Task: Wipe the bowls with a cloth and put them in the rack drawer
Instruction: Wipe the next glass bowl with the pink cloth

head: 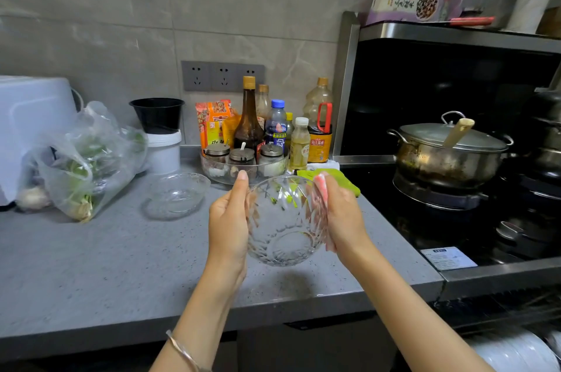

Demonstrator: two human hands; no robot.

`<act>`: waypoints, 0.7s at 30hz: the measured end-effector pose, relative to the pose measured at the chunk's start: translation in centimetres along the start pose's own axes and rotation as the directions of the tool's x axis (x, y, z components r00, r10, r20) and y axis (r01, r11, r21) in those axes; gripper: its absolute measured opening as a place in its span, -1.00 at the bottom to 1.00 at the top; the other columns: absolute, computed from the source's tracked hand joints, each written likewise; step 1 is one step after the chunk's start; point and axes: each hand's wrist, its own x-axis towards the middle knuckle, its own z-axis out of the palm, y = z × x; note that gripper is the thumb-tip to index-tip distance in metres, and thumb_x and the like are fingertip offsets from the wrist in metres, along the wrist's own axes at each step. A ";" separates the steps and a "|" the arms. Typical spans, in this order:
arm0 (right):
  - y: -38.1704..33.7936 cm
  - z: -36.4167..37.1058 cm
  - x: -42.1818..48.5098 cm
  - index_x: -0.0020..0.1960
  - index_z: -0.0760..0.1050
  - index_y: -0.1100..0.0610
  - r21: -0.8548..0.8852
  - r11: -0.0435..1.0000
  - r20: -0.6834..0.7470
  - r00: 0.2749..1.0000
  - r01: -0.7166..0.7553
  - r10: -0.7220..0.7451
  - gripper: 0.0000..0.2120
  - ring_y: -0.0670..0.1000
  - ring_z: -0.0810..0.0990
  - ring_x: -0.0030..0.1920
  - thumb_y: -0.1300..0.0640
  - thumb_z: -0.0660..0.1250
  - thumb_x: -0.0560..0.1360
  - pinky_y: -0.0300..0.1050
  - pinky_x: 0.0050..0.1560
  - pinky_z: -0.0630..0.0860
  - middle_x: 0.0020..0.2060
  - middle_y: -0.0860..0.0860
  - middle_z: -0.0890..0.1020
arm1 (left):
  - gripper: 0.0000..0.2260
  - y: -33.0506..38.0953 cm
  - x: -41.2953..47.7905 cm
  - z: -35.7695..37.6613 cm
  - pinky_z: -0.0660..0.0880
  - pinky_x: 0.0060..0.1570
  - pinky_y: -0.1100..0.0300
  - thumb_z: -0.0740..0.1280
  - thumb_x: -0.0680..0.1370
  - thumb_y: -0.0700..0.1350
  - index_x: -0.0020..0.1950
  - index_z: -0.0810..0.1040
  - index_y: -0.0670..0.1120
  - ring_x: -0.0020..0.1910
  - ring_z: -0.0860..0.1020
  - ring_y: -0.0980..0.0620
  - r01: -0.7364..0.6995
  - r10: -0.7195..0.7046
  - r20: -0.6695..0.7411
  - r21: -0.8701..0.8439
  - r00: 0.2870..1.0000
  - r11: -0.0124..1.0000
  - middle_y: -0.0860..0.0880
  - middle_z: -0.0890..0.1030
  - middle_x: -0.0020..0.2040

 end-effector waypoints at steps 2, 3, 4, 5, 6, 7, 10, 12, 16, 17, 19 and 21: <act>-0.2 -0.3 0.1 -0.37 0.38 0.16 -0.016 1.000 0.007 1.000 -0.008 0.008 -0.60 0.08 0.45 -0.31 -0.02 0.17 0.58 -0.08 -0.20 0.38 -0.34 0.16 0.47 | -0.53 0.6 -0.1 -0.1 0.47 -0.22 0.35 0.17 0.61 0.12 -0.28 0.49 -0.22 -0.35 0.49 0.01 -0.057 0.053 0.044 0.106 0.998 0.993 -0.16 0.44 -0.32; -0.4 -0.5 0.3 -0.37 0.37 0.17 -0.043 0.999 0.009 1.000 -0.013 0.013 -0.60 0.08 0.46 -0.31 -0.04 0.19 0.55 -0.07 -0.20 0.38 -0.34 0.15 0.46 | -0.49 0.9 -0.2 0.0 0.41 -0.35 0.45 0.12 0.63 0.10 -0.38 0.42 -0.22 -0.45 0.43 0.09 -0.092 0.082 0.073 0.156 0.994 0.983 -0.14 0.40 -0.43; -0.7 -0.6 0.4 -0.41 0.33 0.14 -0.094 0.996 0.016 1.000 0.004 -0.003 -0.60 0.04 0.40 -0.37 -0.05 0.20 0.52 -0.09 -0.25 0.33 -0.41 0.11 0.41 | -0.46 1.4 -0.3 0.1 0.35 -0.44 0.46 0.08 0.64 0.09 -0.42 0.40 -0.22 -0.51 0.38 0.15 -0.133 0.110 0.119 0.208 0.987 0.969 -0.06 0.39 -0.50; -0.9 -0.7 0.5 -0.48 0.26 0.07 -0.157 0.986 0.043 0.998 0.052 -0.046 -0.56 0.00 0.32 -0.45 -0.03 0.22 0.53 -0.11 -0.31 0.27 -0.50 0.03 0.34 | -0.45 1.7 -0.4 0.3 0.34 -0.47 0.44 0.05 0.65 0.08 -0.42 0.45 -0.20 -0.55 0.36 0.18 -0.174 0.128 0.179 0.271 0.976 0.947 0.03 0.40 -0.55; -1.1 -0.7 0.6 -0.54 0.21 0.00 -0.220 0.969 0.091 0.991 0.115 -0.097 -0.49 -0.05 0.25 -0.51 0.03 0.22 0.57 -0.13 -0.34 0.23 -0.58 -0.05 0.28 | -0.42 2.0 -0.5 0.6 0.34 -0.46 0.38 0.03 0.65 0.10 -0.41 0.50 -0.21 -0.56 0.36 0.18 -0.213 0.133 0.244 0.337 0.961 0.917 0.06 0.41 -0.59; -1.2 -0.6 0.6 -0.58 0.19 0.00 -0.263 0.949 0.141 0.980 0.176 -0.143 -0.43 -0.10 0.23 -0.55 0.11 0.20 0.60 -0.16 -0.36 0.23 -0.63 -0.12 0.26 | -0.40 2.1 -0.5 0.8 0.35 -0.44 0.31 0.04 0.63 0.13 -0.40 0.53 -0.22 -0.57 0.36 0.15 -0.254 0.139 0.296 0.397 0.945 0.882 0.05 0.41 -0.61; -0.9 -0.3 0.4 -0.60 0.26 0.00 -0.290 0.915 0.186 0.954 0.280 -0.233 -0.41 -0.17 0.31 -0.54 0.18 0.16 0.62 -0.23 -0.41 0.26 -0.64 -0.10 0.33 | -0.40 2.0 -0.3 1.2 0.25 -0.41 0.16 0.17 0.57 0.17 -0.52 0.33 -0.22 -0.54 0.26 0.01 -0.381 0.237 0.341 0.456 0.909 0.804 -0.07 0.29 -0.59; -0.4 -0.2 0.1 -0.56 0.29 -0.02 -0.284 0.902 0.169 0.943 0.327 -0.288 -0.43 -0.15 0.40 -0.50 0.08 0.11 0.64 -0.14 -0.37 0.35 -0.59 -0.05 0.41 | -0.41 1.6 -0.3 1.3 0.18 -0.44 0.15 0.22 0.58 0.13 -0.54 0.21 -0.18 -0.54 0.19 0.02 -0.383 0.267 0.300 0.447 0.916 0.809 -0.06 0.21 -0.57; 1.1 0.3 -1.6 -0.07 0.56 -0.07 -0.383 0.823 0.119 0.905 0.420 -0.407 -0.59 -0.13 0.57 0.03 -0.13 -0.04 0.62 0.00 0.08 0.49 -0.08 -0.13 0.63 | -0.50 0.6 -0.7 1.2 0.13 -0.49 0.21 0.23 0.58 0.12 -0.48 0.22 -0.08 -0.55 0.16 0.07 -0.085 0.076 0.042 0.260 0.996 0.962 -0.03 0.19 -0.53; 1.6 0.6 -2.1 0.20 0.52 -0.06 -0.440 0.775 0.129 0.886 0.453 -0.445 -0.58 -0.18 0.48 0.23 -0.13 -0.06 0.62 -0.07 0.26 0.41 0.15 -0.18 0.57 | -0.51 0.4 -0.6 1.3 0.13 -0.49 0.22 0.22 0.59 0.12 -0.46 0.23 -0.07 -0.55 0.16 0.08 -0.035 0.041 -0.021 0.224 0.999 0.974 -0.02 0.19 -0.52; 2.3 1.4 -2.9 0.48 0.27 -0.01 -0.576 0.622 0.197 0.828 0.530 -0.525 -0.53 -0.16 0.21 0.47 -0.11 -0.10 0.65 -0.10 0.48 0.15 0.41 -0.18 0.35 | -0.53 -0.1 -0.7 1.7 0.16 -0.48 0.22 0.20 0.60 0.11 -0.45 0.23 -0.06 -0.53 0.19 0.09 0.010 0.009 -0.115 0.165 0.993 0.986 0.02 0.21 -0.54; 2.6 2.0 -3.3 0.50 0.22 0.06 -0.690 0.428 0.259 0.752 0.584 -0.607 -0.53 -0.05 0.11 0.53 -0.05 -0.12 0.66 -0.05 0.52 0.02 0.47 -0.07 0.30 | -0.53 -0.6 -0.9 2.1 0.28 -0.42 0.21 0.18 0.61 0.11 -0.39 0.39 -0.15 -0.46 0.36 0.04 0.040 -0.030 -0.129 0.078 0.991 0.996 -0.06 0.37 -0.49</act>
